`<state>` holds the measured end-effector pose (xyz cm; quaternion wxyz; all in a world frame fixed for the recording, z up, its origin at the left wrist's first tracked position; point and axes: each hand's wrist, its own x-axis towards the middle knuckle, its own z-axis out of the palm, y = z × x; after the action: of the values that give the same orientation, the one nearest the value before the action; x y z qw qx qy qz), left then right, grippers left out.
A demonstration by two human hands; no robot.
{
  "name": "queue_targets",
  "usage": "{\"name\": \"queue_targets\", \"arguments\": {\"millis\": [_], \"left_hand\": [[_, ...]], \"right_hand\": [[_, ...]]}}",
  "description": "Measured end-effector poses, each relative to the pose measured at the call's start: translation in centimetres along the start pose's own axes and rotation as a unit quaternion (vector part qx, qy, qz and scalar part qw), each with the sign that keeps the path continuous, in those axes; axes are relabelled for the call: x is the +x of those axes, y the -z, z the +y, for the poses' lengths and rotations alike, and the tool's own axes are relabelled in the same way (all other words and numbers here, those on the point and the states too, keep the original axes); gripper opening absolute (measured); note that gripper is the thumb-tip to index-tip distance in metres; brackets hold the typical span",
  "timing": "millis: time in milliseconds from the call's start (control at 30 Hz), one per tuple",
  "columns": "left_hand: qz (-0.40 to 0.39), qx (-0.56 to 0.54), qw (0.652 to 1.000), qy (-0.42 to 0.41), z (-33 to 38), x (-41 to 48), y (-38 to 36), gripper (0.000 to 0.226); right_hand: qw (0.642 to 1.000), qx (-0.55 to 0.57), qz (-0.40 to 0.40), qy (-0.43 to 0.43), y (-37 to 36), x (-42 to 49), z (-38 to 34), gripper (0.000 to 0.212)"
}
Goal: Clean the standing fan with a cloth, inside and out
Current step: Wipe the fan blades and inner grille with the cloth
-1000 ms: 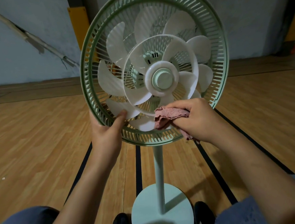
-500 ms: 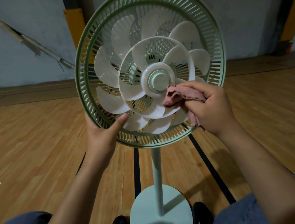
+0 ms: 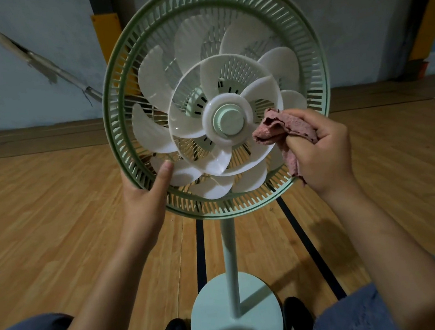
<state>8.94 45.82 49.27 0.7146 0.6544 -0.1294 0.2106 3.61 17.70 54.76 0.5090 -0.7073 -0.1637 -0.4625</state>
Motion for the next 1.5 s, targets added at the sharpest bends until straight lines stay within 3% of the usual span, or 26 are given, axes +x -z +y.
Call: {"name": "queue_targets", "arguments": {"millis": [100,267,400,533,767,967,1133,1333,1500], "left_hand": [[-0.019,-0.002,1.0,-0.006,-0.2,-0.2,0.1,0.076],[0.036,-0.01,0.999,0.001,0.0,-0.1,-0.3,0.057],[0.027,0.0,1.0,0.007,0.6,-0.4,-0.2,0.08],[-0.01,0.009,1.0,-0.002,0.4,-0.6,-0.1,0.074],[0.026,-0.019,0.999,0.009,0.8,-0.5,-0.3,0.089],[-0.049,0.008,0.999,0.012,0.6,-0.4,0.3,0.091],[-0.07,0.009,0.997,0.042,0.1,0.2,0.9,0.074],[-0.034,0.028,0.999,0.013,-0.4,0.2,0.8,0.046],[-0.019,0.045,0.999,0.005,-0.3,0.1,0.6,0.04]], "right_hand": [[1.0,0.001,0.01,0.01,-0.3,-0.2,0.2,0.043],[1.0,0.009,-0.001,-0.01,-0.6,-0.5,0.6,0.035],[1.0,0.005,-0.001,-0.002,-0.7,-0.7,0.6,0.034],[1.0,-0.006,0.006,-0.009,-0.8,-0.7,0.7,0.036],[1.0,-0.018,-0.017,-0.007,-0.7,-1.1,1.1,0.036],[0.993,-0.09,-0.048,0.062,-0.7,-1.1,2.1,0.038],[0.991,-0.091,-0.04,0.093,-0.8,-1.2,2.5,0.043],[0.99,-0.085,-0.051,0.104,-1.0,-1.4,2.7,0.045],[0.981,-0.105,-0.053,0.151,-1.0,-1.4,2.5,0.05]]}}
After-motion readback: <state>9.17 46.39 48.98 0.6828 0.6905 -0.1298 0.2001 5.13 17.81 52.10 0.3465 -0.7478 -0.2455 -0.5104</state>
